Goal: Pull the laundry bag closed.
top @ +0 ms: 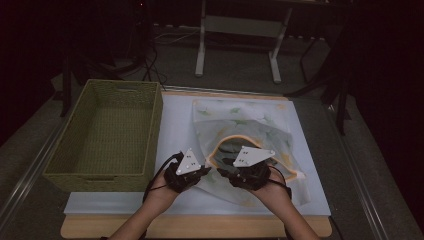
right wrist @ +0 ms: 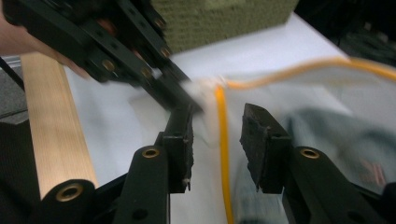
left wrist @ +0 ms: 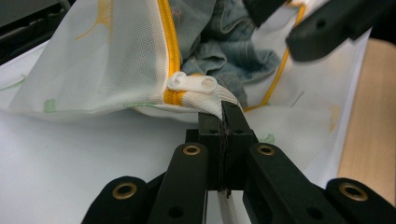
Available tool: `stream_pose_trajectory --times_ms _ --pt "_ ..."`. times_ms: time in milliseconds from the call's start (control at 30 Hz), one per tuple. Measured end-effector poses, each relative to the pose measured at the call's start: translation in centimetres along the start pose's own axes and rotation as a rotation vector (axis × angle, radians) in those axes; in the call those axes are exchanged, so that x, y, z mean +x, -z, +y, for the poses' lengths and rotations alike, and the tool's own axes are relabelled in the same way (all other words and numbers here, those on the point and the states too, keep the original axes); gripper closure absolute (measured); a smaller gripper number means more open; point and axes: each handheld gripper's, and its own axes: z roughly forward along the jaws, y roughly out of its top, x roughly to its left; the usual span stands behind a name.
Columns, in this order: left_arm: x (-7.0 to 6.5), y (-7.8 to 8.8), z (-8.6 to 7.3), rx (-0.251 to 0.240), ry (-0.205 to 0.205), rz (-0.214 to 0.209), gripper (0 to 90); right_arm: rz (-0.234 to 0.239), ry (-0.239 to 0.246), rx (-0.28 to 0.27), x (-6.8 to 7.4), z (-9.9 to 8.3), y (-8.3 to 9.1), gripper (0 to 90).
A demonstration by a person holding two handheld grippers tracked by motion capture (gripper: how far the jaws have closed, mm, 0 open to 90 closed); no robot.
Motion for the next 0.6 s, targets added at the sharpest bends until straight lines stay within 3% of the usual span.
stream_pose_trajectory --times_ms 67,267,467,600 --pt "-0.2 -0.1 0.2 0.0 -0.012 0.015 89.8 0.002 0.026 -0.001 0.2 0.5 -0.2 72.7" --pt "-0.3 -0.3 0.6 -0.012 -0.016 0.013 89.7 -0.005 0.069 0.043 0.2 1.1 -1.1 69.4" --pt "-0.7 -0.5 0.8 -0.005 -0.048 0.012 89.6 -0.037 0.1 0.092 -0.2 0.9 -2.0 76.1" --pt "-0.7 -0.7 0.7 0.003 -0.048 0.013 89.6 -0.044 0.115 0.1 -0.3 0.9 -2.4 77.4"
